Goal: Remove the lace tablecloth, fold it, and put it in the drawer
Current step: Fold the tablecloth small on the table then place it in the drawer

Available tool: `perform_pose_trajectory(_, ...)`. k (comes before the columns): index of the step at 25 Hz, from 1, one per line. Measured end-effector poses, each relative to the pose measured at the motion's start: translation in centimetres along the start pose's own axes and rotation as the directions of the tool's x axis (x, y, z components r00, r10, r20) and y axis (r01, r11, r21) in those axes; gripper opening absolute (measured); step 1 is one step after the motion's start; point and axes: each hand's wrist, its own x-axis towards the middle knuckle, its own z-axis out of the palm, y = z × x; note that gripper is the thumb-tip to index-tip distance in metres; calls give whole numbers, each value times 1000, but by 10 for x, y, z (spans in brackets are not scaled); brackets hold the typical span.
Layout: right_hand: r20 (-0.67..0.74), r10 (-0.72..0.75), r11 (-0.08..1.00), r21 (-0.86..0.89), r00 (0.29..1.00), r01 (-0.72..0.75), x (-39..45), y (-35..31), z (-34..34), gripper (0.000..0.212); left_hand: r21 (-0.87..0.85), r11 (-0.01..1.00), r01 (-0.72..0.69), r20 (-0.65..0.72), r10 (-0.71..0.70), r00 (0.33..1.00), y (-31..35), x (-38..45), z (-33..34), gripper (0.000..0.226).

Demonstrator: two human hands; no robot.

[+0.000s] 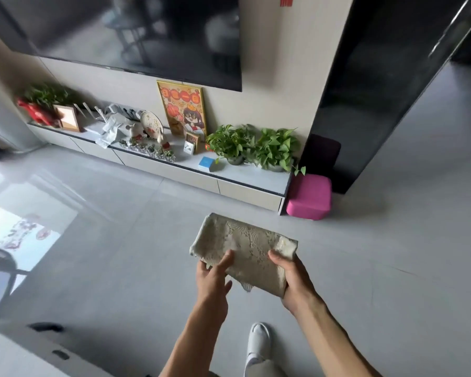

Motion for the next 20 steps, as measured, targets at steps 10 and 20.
perform_pose_trajectory(10, -346, -28, 998, -60, 938, 8, 227, -6, 105, 57, 38, 983, 177, 133, -181, 974, 92, 261, 43, 33)
perform_pose_trajectory(20, -490, 40, 953, -243, 871, -180, 565, 129, 38, 50, 47, 931, 361, -28, -360, 932, -53, 594, 16, 26)
